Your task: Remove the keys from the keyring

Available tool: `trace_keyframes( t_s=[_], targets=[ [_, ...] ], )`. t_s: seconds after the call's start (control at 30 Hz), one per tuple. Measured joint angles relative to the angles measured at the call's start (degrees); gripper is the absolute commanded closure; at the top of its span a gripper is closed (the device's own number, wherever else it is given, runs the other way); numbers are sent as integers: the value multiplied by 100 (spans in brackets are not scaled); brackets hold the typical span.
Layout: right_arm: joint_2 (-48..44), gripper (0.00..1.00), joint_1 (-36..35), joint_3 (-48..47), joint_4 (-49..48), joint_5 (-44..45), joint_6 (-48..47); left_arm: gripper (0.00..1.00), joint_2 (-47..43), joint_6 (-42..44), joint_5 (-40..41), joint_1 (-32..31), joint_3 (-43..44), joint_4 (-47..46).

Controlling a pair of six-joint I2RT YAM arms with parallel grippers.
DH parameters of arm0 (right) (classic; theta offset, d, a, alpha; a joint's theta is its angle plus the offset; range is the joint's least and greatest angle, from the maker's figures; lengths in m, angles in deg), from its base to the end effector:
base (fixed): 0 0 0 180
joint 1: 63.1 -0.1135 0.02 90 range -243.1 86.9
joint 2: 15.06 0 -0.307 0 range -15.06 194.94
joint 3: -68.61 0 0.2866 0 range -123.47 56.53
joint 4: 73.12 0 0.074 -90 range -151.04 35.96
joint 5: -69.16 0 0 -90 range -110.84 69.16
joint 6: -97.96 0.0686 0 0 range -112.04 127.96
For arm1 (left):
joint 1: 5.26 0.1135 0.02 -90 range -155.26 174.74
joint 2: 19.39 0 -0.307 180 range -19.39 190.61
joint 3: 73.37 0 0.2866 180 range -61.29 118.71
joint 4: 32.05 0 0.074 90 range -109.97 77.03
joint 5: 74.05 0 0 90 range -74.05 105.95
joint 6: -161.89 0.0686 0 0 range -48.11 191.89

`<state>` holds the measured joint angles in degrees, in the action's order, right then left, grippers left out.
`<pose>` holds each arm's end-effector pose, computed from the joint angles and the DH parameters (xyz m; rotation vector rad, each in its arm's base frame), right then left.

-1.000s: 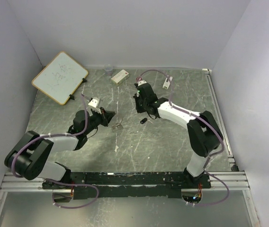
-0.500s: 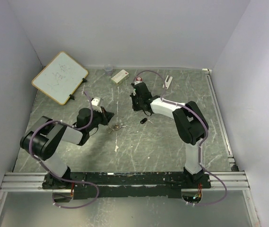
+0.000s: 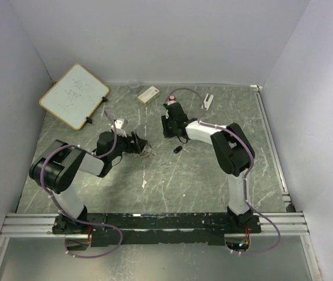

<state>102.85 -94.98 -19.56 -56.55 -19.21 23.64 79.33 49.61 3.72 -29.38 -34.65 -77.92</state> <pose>0.4350 0.2682 0.1395 -0.3258 2.3868 0.3580 0.3104 -0.1549 0.1343 0.1865 1.8704 -0.7596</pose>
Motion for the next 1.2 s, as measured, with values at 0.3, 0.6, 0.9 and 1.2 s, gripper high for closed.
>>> trace_keyframes(
  t_s=[0.3,0.6,0.9,1.2],
  targets=[
    [-186,49,-2,85,0,96,-48,0,-243,90,170,4,2,339],
    [-1692,48,-7,682,-216,560,-90,0,-1410,474,640,4,20,905],
    [-2859,30,-7,1534,-210,2124,160,0,-2452,544,1073,4,-127,1550],
    [-4218,0,-4,2618,166,4194,531,0,-3515,588,1362,4,-481,2140]
  ],
)
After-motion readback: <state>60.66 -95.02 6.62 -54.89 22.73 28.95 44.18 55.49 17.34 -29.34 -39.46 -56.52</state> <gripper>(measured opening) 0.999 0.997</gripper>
